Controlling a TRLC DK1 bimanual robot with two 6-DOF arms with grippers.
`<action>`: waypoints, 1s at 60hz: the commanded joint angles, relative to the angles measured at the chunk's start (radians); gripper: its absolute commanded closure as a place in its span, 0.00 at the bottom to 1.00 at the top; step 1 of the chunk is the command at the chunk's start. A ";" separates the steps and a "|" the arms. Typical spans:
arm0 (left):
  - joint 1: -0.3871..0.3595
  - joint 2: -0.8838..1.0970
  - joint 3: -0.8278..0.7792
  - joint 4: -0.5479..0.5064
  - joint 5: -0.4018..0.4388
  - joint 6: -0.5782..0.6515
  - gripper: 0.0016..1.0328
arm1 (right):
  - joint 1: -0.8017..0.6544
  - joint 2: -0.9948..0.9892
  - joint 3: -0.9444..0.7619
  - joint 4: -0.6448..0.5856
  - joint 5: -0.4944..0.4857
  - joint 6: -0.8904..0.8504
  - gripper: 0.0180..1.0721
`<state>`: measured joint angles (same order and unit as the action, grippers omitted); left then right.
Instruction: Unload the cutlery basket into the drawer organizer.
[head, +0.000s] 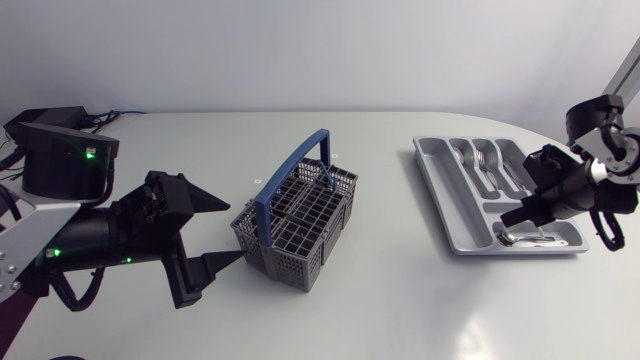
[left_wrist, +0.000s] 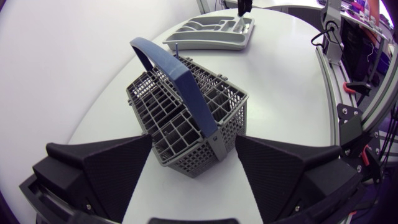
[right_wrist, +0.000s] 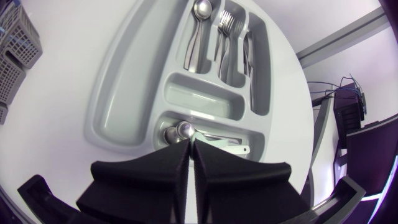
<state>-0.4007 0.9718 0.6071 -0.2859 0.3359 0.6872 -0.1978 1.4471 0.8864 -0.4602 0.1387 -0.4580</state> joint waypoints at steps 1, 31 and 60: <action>-0.004 0.002 -0.012 0.007 0.002 -0.015 0.10 | -0.018 0.079 -0.026 0.045 0.019 -0.025 0.94; -0.015 0.001 0.010 -0.007 -0.008 -0.032 0.10 | -0.009 0.196 -0.023 0.134 0.038 -0.016 0.37; -0.066 0.021 0.022 0.031 -0.038 -0.114 0.10 | 0.244 -0.062 0.072 -0.035 -0.154 0.085 0.16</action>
<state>-0.4580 0.9741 0.6083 -0.2741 0.3054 0.6113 -0.0082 1.3712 0.9314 -0.4759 0.0105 -0.4255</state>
